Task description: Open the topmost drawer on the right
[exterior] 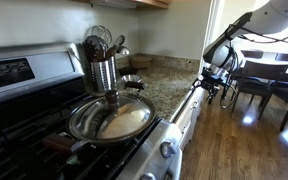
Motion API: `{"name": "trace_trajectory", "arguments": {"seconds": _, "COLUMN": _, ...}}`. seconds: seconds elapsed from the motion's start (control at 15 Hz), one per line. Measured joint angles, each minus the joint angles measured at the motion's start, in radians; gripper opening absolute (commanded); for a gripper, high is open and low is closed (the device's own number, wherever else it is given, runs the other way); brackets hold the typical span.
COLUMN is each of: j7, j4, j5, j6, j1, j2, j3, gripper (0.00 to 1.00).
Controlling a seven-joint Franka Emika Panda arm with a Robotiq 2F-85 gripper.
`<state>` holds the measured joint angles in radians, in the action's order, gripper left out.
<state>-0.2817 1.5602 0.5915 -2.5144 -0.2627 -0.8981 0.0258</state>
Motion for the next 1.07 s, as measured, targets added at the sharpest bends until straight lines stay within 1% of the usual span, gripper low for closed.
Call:
{"name": "trace_trajectory", "arguments": {"seconds": 0.13, "j7": 0.000, "j4": 0.000, "j5": 0.000, "j6": 0.000, "j1": -0.003, "j2": -0.001, "j3": -0.003, "gripper": 1.00}}
{"name": "trace_trajectory", "arguments": {"seconds": 0.27, "j7": 0.002, "j4": -0.001, "j5": -0.001, "j6": 0.000, "j1": -0.003, "j2": -0.001, "j3": -0.003, "gripper": 0.86}}
{"name": "trace_trajectory", "arguments": {"seconds": 0.4, "j7": 0.008, "j4": -0.008, "j5": -0.014, "j6": 0.011, "j1": -0.003, "j2": 0.001, "j3": -0.003, "gripper": 0.86}}
{"name": "trace_trajectory", "arguments": {"seconds": 0.47, "j7": 0.008, "j4": -0.015, "j5": -0.029, "j6": 0.027, "j1": -0.002, "j2": 0.002, "j3": -0.002, "gripper": 0.90}}
{"name": "trace_trajectory", "arguments": {"seconds": 0.53, "j7": 0.008, "j4": -0.022, "j5": -0.050, "j6": 0.052, "j1": -0.001, "j2": 0.003, "j3": -0.001, "gripper": 0.91}}
{"name": "trace_trajectory", "arguments": {"seconds": 0.67, "j7": 0.014, "j4": -0.030, "j5": -0.098, "j6": 0.126, "j1": -0.002, "j2": 0.010, "j3": 0.006, "gripper": 0.91}}
{"name": "trace_trajectory", "arguments": {"seconds": 0.87, "j7": 0.045, "j4": -0.009, "j5": -0.191, "j6": 0.268, "j1": -0.002, "j2": 0.031, "j3": 0.039, "gripper": 0.90}}
{"name": "trace_trajectory", "arguments": {"seconds": 1.07, "j7": 0.103, "j4": 0.026, "j5": -0.257, "j6": 0.332, "j1": -0.003, "j2": 0.051, "j3": 0.076, "gripper": 0.97}}
